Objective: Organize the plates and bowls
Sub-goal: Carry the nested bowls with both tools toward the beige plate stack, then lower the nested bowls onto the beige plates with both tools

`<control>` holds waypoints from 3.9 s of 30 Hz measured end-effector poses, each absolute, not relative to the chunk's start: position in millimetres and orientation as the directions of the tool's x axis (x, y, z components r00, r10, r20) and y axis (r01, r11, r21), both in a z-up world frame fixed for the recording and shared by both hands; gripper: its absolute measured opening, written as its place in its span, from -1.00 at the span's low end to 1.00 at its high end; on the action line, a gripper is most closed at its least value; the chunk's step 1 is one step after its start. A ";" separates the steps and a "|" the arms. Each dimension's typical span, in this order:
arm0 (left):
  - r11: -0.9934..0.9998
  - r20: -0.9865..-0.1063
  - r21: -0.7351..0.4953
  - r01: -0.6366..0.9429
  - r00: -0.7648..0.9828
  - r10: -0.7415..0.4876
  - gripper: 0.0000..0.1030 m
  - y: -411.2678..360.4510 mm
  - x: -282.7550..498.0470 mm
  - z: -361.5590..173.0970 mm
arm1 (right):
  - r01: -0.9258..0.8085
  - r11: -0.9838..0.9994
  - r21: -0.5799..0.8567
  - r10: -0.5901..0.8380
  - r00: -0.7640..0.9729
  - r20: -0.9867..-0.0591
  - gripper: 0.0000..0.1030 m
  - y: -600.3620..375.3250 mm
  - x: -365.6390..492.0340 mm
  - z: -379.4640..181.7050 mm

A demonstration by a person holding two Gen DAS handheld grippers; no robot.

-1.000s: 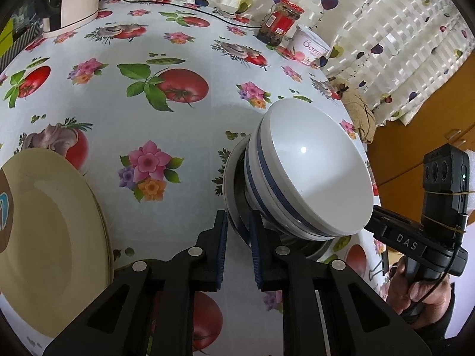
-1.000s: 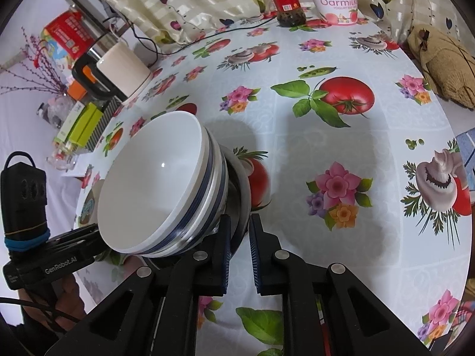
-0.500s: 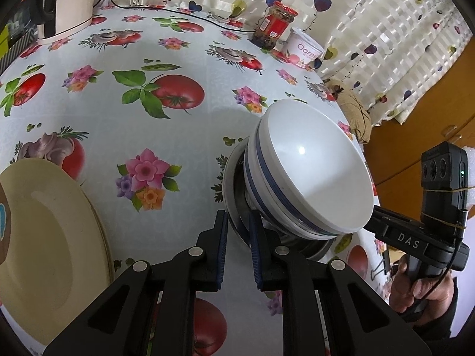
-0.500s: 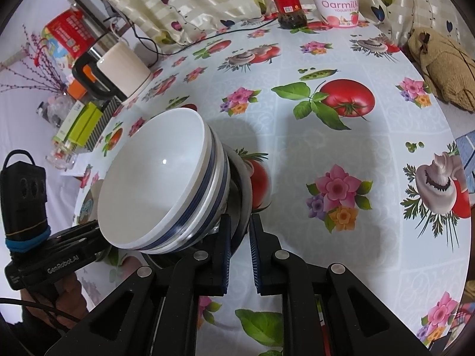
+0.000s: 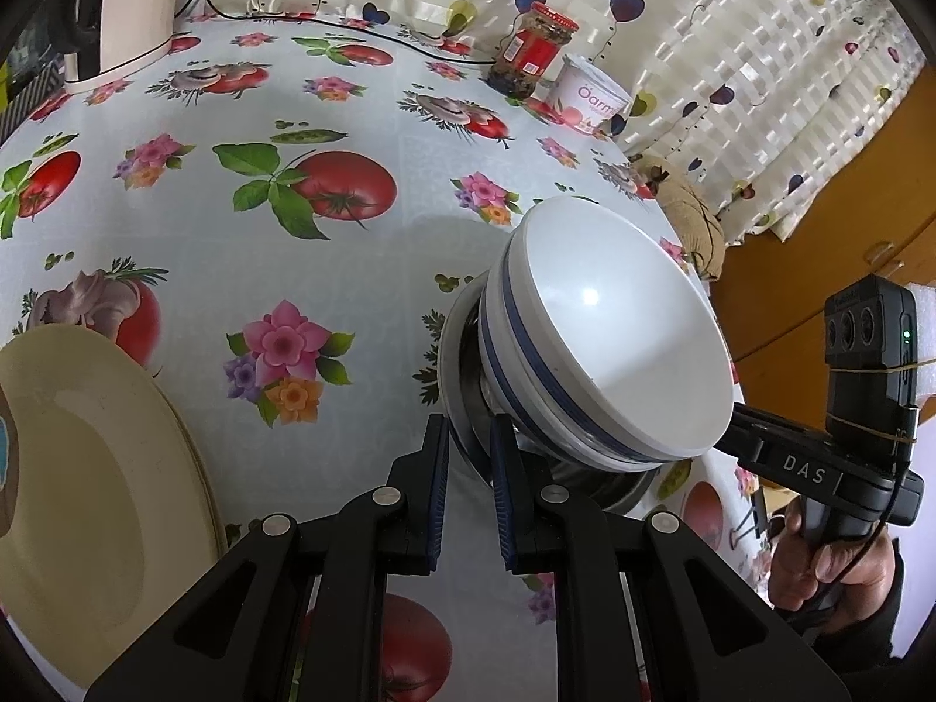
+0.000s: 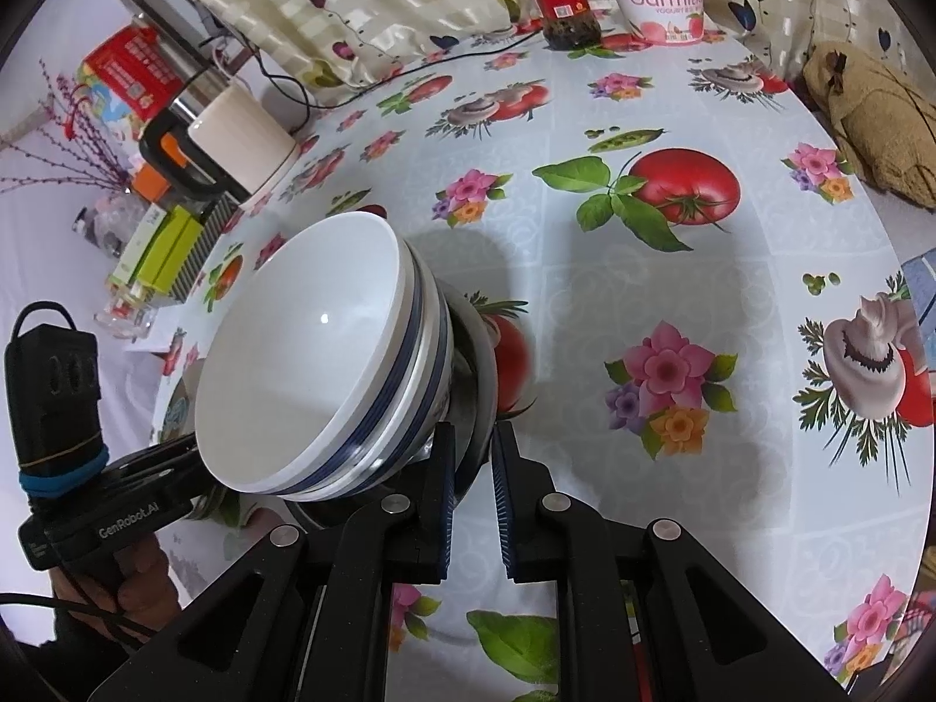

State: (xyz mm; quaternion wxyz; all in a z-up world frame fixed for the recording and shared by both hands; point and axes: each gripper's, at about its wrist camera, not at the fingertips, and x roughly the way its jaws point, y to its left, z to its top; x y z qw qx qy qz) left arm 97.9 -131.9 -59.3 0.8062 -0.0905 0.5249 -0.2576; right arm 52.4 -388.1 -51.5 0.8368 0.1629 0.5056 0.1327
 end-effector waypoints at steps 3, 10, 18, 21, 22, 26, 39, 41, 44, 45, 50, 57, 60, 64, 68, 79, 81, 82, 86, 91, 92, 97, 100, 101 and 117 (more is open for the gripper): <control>0.852 -0.799 -0.410 0.324 0.323 -0.507 -0.73 -132.4 96.2 -58.8 | -0.061 0.915 0.400 0.381 0.459 -0.803 -0.76 -386.6 50.5 -50.9; 0.853 -0.796 -0.404 0.330 0.334 -0.505 -0.73 -130.4 95.2 -54.7 | -0.063 0.915 0.398 0.380 0.466 -0.799 -0.76 -385.8 48.4 -48.3; 0.853 -0.788 -0.402 0.333 0.349 -0.508 -0.73 -128.1 92.7 -49.8 | -0.072 0.915 0.397 0.381 0.474 -0.794 -0.76 -384.2 46.4 -44.9; 0.853 -0.783 -0.401 0.334 0.358 -0.509 -0.73 -126.4 91.3 -46.1 | -0.076 0.914 0.399 0.384 0.478 -0.790 -0.76 -383.9 45.2 -43.1; 0.853 -0.782 -0.402 0.334 0.360 -0.510 -0.73 -125.9 90.7 -45.2 | -0.077 0.914 0.398 0.384 0.479 -0.789 -0.76 -383.3 44.8 -42.0; 0.854 -0.780 -0.401 0.331 0.366 -0.508 -0.73 -123.3 89.2 -42.4 | -0.087 0.915 0.394 0.384 0.487 -0.785 -0.76 -381.0 43.9 -36.6; 0.866 -0.771 -0.389 0.312 0.404 -0.492 -0.73 -106.8 82.8 -28.1 | -0.124 0.914 0.385 0.394 0.494 -0.775 -0.76 -367.2 44.7 -24.5; 0.869 -0.769 -0.388 0.307 0.411 -0.489 -0.73 -102.5 81.4 -25.1 | -0.131 0.914 0.384 0.396 0.496 -0.773 -0.76 -363.9 44.4 -22.0; 0.872 -0.766 -0.387 0.301 0.422 -0.485 -0.73 -97.5 79.3 -21.5 | -0.145 0.913 0.381 0.400 0.498 -0.769 -0.76 -357.6 44.5 -17.6; 0.873 -0.765 -0.386 0.298 0.426 -0.483 -0.73 -95.5 78.6 -20.1 | -0.150 0.913 0.380 0.402 0.498 -0.768 -0.76 -356.0 44.7 -16.3; 0.880 -0.759 -0.383 0.281 0.448 -0.473 -0.73 -83.1 75.4 -13.4 | -0.172 0.912 0.373 0.407 0.500 -0.764 -0.76 -345.7 45.6 -9.4; 0.892 -0.755 -0.379 0.247 0.475 -0.452 -0.73 -62.1 70.9 -7.4 | -0.217 0.906 0.364 0.423 0.495 -0.759 -0.76 -324.0 47.9 -0.1; 0.897 -0.754 -0.376 0.232 0.485 -0.442 -0.73 -53.8 68.7 -5.4 | -0.237 0.902 0.362 0.433 0.490 -0.757 -0.76 -314.6 49.0 1.9; 0.902 -0.753 -0.374 0.214 0.498 -0.430 -0.73 -42.8 65.3 -4.0 | -0.259 0.896 0.361 0.444 0.480 -0.757 -0.76 -302.7 50.1 2.9; 0.908 -0.752 -0.370 0.195 0.512 -0.416 -0.73 -31.3 60.9 -2.4 | -0.280 0.890 0.360 0.454 0.471 -0.756 -0.76 -290.8 50.6 4.8; 0.927 -0.754 -0.355 0.117 0.551 -0.358 -0.73 8.6 51.1 -0.7 | -0.346 0.865 0.364 0.492 0.438 -0.753 -0.76 -252.0 56.8 5.0; 0.930 -0.755 -0.353 0.104 0.555 -0.349 -0.73 14.2 49.8 -1.1 | -0.358 0.859 0.366 0.499 0.428 -0.754 -0.76 -243.3 58.3 3.9; 0.931 -0.756 -0.351 0.097 0.558 -0.343 -0.73 17.8 48.8 -1.5 | -0.364 0.857 0.365 0.502 0.424 -0.754 -0.76 -239.7 59.0 3.4; 0.936 -0.761 -0.347 0.064 0.564 -0.321 -0.73 32.4 45.2 -4.3 | -0.390 0.845 0.365 0.513 0.405 -0.757 -0.76 -222.3 61.6 2.0; 0.940 -0.768 -0.341 0.033 0.567 -0.299 -0.73 46.0 41.0 -8.3 | -0.417 0.832 0.365 0.525 0.381 -0.761 -0.76 -204.5 63.2 -1.3; 0.940 -0.770 -0.340 0.027 0.567 -0.294 -0.73 48.8 40.2 -9.4 | -0.422 0.829 0.366 0.527 0.375 -0.763 -0.76 -200.4 63.7 -2.7; 0.941 -0.777 -0.338 -0.002 0.565 -0.277 -0.73 60.0 37.1 -15.0 | -0.438 0.819 0.371 0.535 0.349 -0.769 -0.76 -186.7 65.8 -9.6; 0.942 -0.783 -0.335 -0.016 0.561 -0.269 -0.74 64.8 35.2 -18.3 | -0.446 0.814 0.371 0.536 0.334 -0.775 -0.76 -178.7 66.9 -14.0; 0.943 -0.785 -0.333 -0.019 0.559 -0.266 -0.74 65.8 34.8 -19.5 | -0.450 0.813 0.370 0.535 0.328 -0.778 -0.75 -175.8 67.1 -15.6; 0.938 -0.801 -0.343 -0.043 0.536 -0.269 -0.74 73.0 36.6 -35.8 | -0.460 0.816 0.350 0.510 0.289 -0.810 -0.75 -158.9 70.5 -34.0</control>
